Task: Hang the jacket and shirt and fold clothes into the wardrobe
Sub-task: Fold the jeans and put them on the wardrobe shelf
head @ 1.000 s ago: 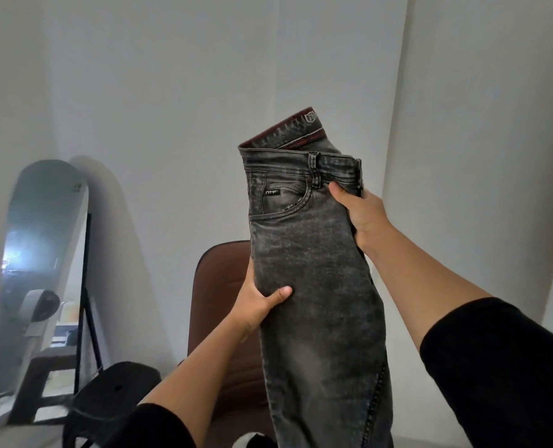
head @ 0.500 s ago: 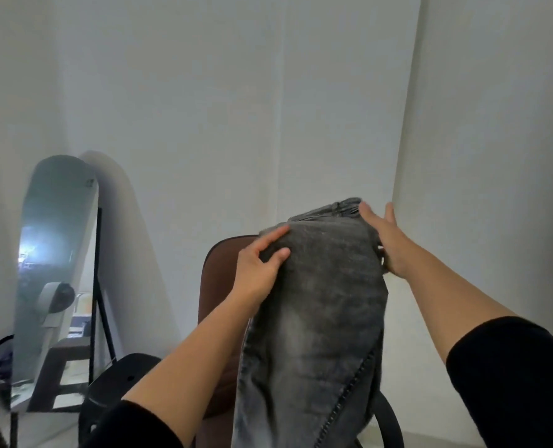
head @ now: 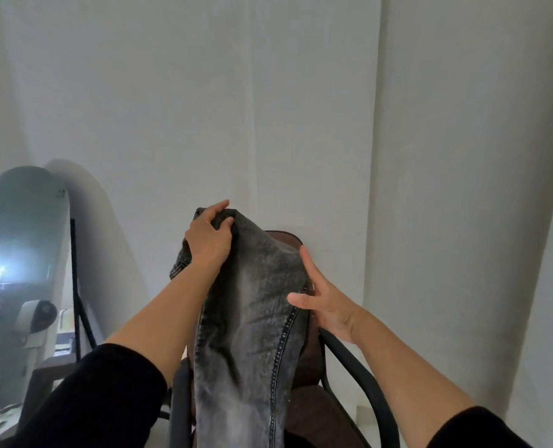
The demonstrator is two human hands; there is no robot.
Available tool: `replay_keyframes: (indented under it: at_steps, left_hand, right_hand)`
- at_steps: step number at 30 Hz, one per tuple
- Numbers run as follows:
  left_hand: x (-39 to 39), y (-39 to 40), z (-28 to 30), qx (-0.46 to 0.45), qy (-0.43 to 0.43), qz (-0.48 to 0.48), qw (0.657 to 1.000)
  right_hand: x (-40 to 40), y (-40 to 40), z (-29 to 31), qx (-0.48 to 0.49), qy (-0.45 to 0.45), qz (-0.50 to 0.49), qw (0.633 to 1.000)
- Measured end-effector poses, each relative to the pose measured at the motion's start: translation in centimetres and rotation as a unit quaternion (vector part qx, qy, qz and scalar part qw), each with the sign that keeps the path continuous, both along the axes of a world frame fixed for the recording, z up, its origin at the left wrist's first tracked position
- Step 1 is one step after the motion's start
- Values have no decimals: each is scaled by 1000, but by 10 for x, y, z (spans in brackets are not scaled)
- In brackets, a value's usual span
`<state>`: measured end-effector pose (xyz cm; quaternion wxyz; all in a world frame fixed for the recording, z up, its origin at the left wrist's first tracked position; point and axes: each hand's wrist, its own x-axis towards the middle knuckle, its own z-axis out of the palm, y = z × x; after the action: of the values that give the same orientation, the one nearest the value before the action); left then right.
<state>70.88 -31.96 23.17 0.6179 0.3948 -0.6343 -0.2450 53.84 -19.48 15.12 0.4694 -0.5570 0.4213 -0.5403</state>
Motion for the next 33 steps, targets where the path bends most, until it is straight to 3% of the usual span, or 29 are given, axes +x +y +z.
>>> replay_keyframes:
  at_steps: [5, 9, 12, 16, 20, 23, 29, 33]
  left_hand:
    - [10, -12, 4, 2, -87, -2, 996]
    - [31, -20, -3, 0, -128, -113, 985]
    - [42, -14, -16, 39, -88, -197, 976]
    - [47, -3, -51, 112, -26, -234, 965]
    - [46, 15, -98, 241, 53, -327, 913]
    - [34, 33, -120, 261, 81, -369, 888]
    - [6, 42, -95, 132, 33, -329, 934]
    - [-14, 44, -68, 84, 72, -279, 954]
  right_hand:
    - [18, 2, 12, -26, 118, -35, 992]
    - [29, 0, 31, -67, 56, -115, 989]
    - [34, -7, 47, -87, 7, -150, 985]
    - [40, -15, 61, -91, -21, -160, 983]
    - [37, -23, 63, -94, -34, -187, 977]
    - [25, -23, 61, -87, -46, -222, 970]
    - [-16, -12, 58, -60, -76, -255, 962]
    - [-37, 0, 46, -43, -75, -168, 982]
